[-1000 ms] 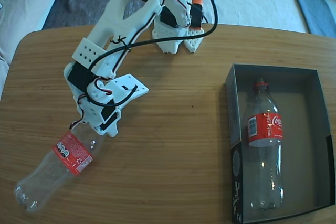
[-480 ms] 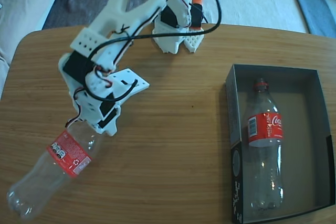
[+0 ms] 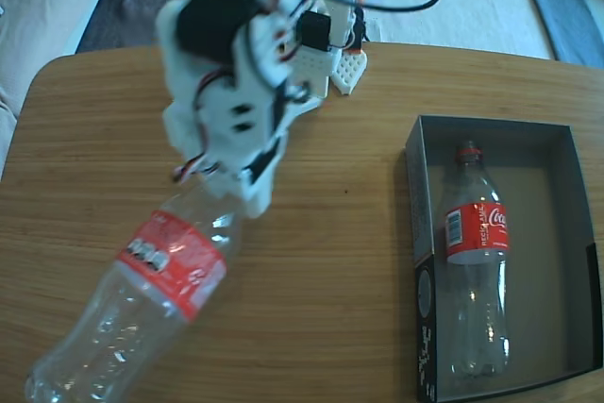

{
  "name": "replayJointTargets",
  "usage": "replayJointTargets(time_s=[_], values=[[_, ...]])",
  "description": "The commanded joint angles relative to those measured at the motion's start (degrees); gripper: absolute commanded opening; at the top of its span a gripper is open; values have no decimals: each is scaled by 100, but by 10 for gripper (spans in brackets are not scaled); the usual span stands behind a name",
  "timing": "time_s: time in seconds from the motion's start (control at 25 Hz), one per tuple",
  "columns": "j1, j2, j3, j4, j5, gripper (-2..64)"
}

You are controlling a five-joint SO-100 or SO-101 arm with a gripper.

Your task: Grasp the bottles and put them in the box.

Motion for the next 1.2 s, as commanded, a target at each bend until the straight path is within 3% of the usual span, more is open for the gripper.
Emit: replayJointTargets(time_s=[0.0, 0.24, 0.4, 0.52, 0.8, 1.16], values=[[-756, 694, -352, 149, 642, -3], [-2892, 1125, -352, 448, 2479, -3], [-4667, 1011, -466, 439, 3858, -4], [-5537, 782, -483, 387, 4518, -4], [-6899, 246, -396, -246, 5080, -4], [-7611, -791, -773, -694, 5115, -4]])
